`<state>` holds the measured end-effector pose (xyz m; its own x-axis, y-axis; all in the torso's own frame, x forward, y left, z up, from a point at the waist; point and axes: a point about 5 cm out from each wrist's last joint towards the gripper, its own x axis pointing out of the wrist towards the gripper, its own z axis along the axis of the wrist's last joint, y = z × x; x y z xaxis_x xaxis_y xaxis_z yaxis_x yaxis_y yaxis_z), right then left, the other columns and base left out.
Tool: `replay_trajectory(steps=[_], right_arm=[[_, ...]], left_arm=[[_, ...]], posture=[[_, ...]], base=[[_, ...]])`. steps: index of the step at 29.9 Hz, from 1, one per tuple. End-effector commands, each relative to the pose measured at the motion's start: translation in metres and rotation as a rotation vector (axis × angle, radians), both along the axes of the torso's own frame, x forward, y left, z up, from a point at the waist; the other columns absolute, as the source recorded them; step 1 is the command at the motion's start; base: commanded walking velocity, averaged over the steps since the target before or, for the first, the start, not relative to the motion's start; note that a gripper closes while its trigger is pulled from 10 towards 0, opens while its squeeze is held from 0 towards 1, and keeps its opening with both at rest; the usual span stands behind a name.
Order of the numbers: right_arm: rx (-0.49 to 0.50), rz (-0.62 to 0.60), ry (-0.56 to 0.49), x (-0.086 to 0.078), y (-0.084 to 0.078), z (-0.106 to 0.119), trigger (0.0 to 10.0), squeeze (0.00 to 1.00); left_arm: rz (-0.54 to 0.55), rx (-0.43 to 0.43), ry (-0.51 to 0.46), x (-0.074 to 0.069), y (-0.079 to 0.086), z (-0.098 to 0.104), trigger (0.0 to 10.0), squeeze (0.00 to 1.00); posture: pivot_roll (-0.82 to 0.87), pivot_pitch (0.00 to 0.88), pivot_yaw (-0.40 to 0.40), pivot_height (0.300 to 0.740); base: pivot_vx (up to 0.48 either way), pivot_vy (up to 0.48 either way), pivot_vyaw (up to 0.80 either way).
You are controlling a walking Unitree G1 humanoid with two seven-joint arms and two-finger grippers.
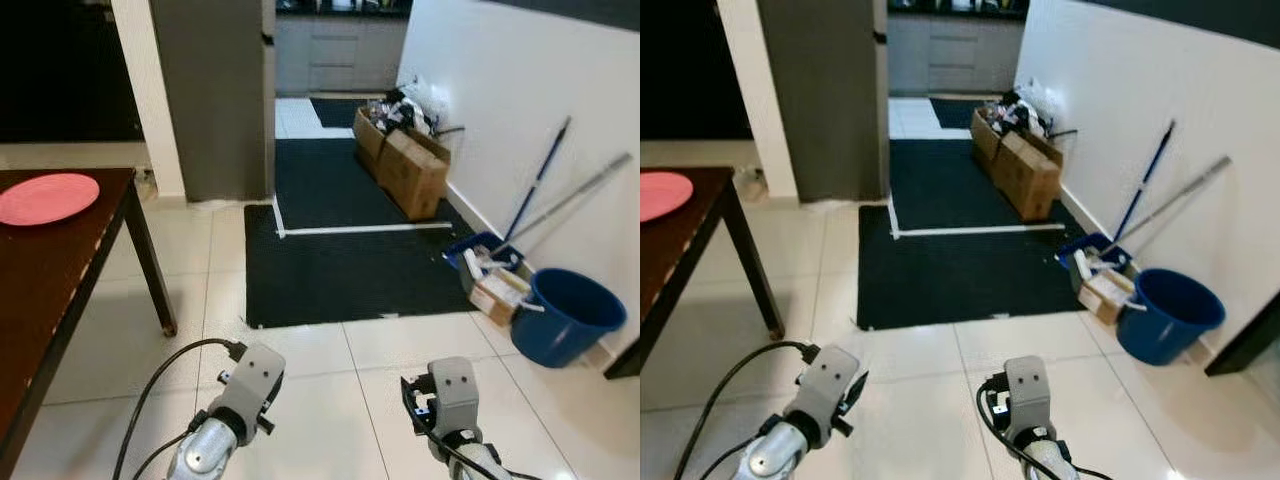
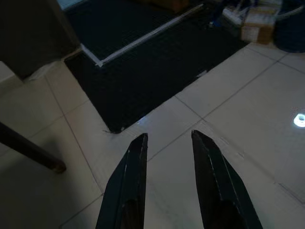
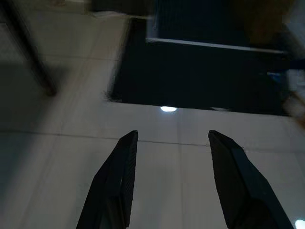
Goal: Setting the table
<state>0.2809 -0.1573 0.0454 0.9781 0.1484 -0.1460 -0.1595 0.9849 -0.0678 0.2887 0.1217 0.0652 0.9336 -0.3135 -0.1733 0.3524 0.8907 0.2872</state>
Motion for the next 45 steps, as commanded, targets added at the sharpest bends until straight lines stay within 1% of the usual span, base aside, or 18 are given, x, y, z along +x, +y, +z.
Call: replay_trajectory(steps=[1, 11, 17, 39, 45], right_arm=[[0.005, -0.004, 0.011, -0.003, -0.0029, -0.0031, 10.0, 0.0], [0.004, 0.021, 0.007, -0.0015, 0.0004, -0.0025, 10.0, 0.0], [0.008, 0.005, 0.011, -0.0003, -0.0025, -0.0031, 10.0, 0.0], [0.011, 0.004, 0.005, 0.0007, -0.0011, -0.0033, 10.0, 0.0], [0.013, -0.007, -0.014, 0.0032, -0.004, 0.001, 10.0, 0.0]], left_arm=[[-0.003, 0.007, 0.013, -0.0021, -0.0002, -0.0043, 10.0, 0.0], [-0.005, 0.008, 0.005, 0.0012, -0.0002, -0.0023, 10.0, 0.0], [-0.003, 0.009, 0.002, 0.0022, 0.0003, -0.002, 10.0, 0.0], [-0.006, 0.007, -0.012, 0.0065, -0.0009, 0.0014, 10.0, 0.0], [-0.006, 0.007, -0.016, 0.0072, -0.0005, 0.0022, 10.0, 0.0]], posture=[[0.02, 0.04, 0.032, 0.74], [0.03, 0.032, 0.034, 0.74], [0.03, 0.028, 0.034, 0.74], [0.03, 0.027, 0.043, 0.74], [0.03, 0.03, 0.047, 0.74]], base=[[0.48, 0.0, 0.0], [0.48, 0.0, 0.0], [0.48, 0.0, 0.0], [0.48, 0.0, 0.0], [0.48, 0.0, 0.0]])
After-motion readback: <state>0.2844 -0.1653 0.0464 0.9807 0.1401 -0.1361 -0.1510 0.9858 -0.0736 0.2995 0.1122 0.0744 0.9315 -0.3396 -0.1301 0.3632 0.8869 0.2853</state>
